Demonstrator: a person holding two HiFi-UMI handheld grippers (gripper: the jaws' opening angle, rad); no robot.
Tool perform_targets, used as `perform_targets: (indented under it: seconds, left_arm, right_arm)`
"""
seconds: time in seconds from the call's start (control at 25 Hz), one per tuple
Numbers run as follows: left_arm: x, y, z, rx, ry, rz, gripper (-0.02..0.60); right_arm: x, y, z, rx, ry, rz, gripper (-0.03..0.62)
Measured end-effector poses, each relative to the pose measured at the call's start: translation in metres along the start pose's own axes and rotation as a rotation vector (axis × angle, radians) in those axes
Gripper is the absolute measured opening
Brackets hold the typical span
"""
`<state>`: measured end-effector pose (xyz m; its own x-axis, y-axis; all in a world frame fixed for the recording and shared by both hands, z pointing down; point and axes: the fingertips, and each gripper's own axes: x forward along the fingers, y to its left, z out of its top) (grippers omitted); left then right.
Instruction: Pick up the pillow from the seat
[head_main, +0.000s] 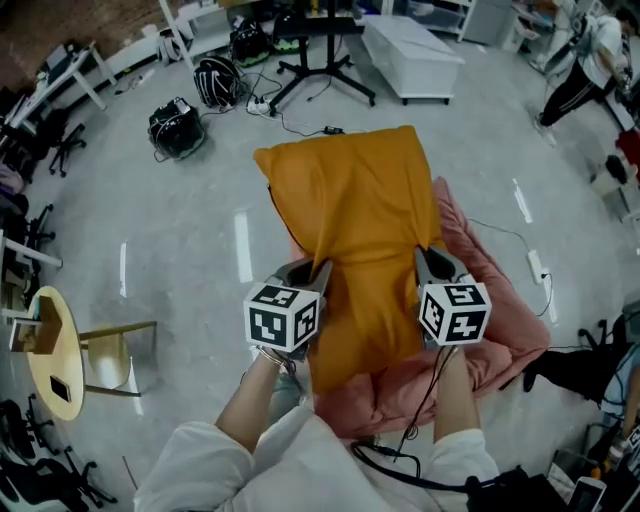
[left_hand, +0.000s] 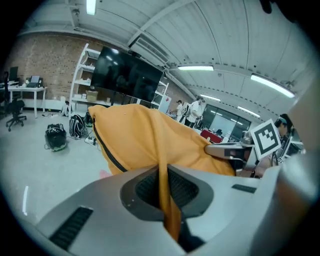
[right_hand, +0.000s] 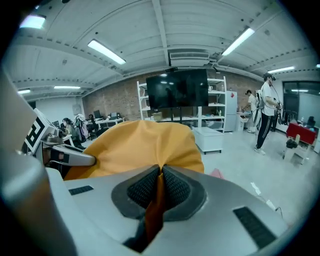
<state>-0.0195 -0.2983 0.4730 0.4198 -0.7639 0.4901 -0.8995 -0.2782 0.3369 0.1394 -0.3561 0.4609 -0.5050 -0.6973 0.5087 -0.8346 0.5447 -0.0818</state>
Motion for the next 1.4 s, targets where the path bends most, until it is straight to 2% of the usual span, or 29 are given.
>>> perform_targets:
  seconds: [0.28,0.48,0.72,1.04,1.4]
  left_arm:
    - [-0.073,0.026,0.009,-0.026,-0.04,-0.027,0.017]
    - [-0.134,0.06,0.026,-0.02,-0.138,-0.054,0.017]
    - [-0.201,0.105,0.039,0.008,-0.214,-0.046,0.017]
    - [-0.266,0.157,0.033,0.057,-0.224,0.069,0.017]
    - [-0.321,0.192,-0.014,0.006,-0.191,0.254,0.017]
  right_arm:
    - [-0.024,0.074,0.035,-0.092,-0.041,-0.024,0.037]
    - [-0.037,0.142,0.061,-0.111,-0.081,-0.045,0.037]
    - [-0.045,0.221,0.082,-0.118,-0.154,-0.068,0.038]
    - [-0.029,0.298,0.082,-0.09,-0.183,-0.001,0.037]
    - [-0.004,0.363,0.049,-0.084,-0.124,0.164,0.038]
